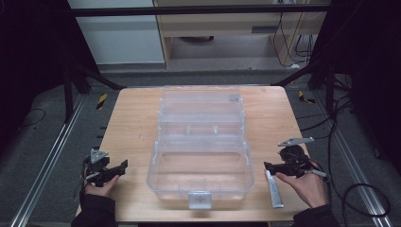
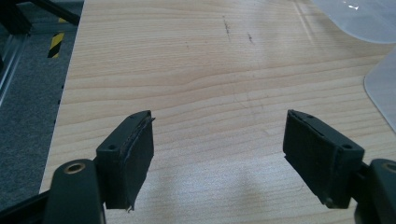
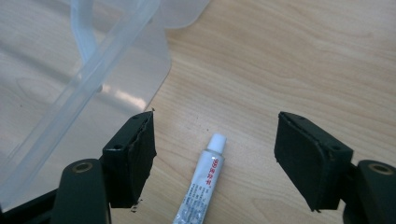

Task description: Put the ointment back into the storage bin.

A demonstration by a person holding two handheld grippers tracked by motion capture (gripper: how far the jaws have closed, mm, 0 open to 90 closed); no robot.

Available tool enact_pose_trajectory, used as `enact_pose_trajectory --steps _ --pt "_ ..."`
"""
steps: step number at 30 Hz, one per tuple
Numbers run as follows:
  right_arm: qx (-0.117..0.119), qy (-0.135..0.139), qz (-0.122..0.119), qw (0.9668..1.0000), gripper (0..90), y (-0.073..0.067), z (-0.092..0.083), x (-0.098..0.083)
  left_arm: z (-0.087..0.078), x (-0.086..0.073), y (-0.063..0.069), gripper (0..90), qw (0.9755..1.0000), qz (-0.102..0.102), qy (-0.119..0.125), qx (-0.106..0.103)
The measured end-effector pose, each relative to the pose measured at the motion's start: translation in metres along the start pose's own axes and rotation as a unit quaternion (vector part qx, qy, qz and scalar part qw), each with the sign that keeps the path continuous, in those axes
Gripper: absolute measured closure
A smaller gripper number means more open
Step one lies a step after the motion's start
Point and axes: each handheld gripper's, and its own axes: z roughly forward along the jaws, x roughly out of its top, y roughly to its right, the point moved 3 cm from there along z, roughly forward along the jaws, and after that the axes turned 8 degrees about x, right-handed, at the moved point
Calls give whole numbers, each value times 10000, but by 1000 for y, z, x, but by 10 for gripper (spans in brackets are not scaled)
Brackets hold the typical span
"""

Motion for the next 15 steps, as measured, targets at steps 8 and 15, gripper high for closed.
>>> enact_pose_trajectory --steps 8,15 --pt "29 -390 61 9992 328 -4 12 -1 1 0 1 243 10000 32 -30 -24" --pt "-100 -779 171 9968 366 -5 20 -3 1 0 1 243 10000 64 -35 -31"
